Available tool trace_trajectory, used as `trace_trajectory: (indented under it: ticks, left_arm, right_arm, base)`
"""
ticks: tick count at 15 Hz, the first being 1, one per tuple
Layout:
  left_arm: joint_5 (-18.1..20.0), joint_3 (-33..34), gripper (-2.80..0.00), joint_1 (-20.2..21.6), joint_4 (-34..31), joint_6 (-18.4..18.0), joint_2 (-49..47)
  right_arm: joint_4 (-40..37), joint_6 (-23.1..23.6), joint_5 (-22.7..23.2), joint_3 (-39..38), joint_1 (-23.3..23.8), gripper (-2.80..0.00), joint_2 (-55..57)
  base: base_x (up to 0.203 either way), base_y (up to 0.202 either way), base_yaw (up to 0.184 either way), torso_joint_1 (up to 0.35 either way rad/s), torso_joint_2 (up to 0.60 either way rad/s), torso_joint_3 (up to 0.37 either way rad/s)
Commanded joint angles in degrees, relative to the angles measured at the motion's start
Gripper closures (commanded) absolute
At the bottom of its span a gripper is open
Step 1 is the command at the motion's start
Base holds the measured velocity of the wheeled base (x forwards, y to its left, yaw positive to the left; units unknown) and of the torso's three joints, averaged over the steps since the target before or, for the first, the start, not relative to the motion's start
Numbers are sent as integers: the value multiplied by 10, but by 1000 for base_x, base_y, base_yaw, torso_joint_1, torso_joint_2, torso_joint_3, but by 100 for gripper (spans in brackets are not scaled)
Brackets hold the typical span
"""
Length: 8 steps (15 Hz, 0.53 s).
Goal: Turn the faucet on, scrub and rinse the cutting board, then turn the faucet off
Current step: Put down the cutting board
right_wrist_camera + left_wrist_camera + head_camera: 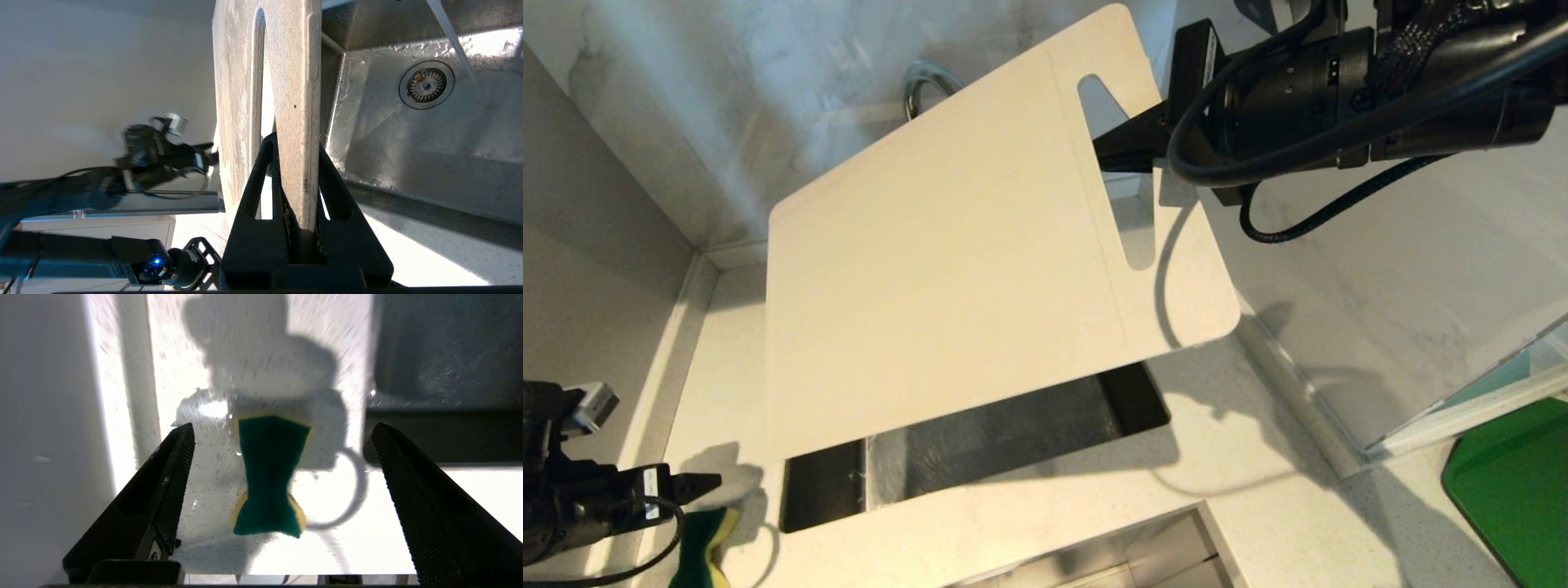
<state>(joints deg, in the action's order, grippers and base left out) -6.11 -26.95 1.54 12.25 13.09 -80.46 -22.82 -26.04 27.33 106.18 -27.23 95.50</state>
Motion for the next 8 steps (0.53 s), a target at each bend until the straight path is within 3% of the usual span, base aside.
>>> trace_trajectory:
  ticks: [1,4,8]
  left_arm:
    - [0,-65,0,0,-84,1,80]
    - [0,-132,0,0,-184,-1,147]
    - [0,-192,0,0,-262,-15,206]
  right_arm:
    - [-1,-2,2,1,0,0,-1]
    - [-1,-2,2,1,0,0,-1]
    - [-1,-2,2,2,0,0,-2]
  base:
    - [0,0,0,0,0,0]
    - [0,0,0,0,0,0]
    - [0,0,0,0,0,0]
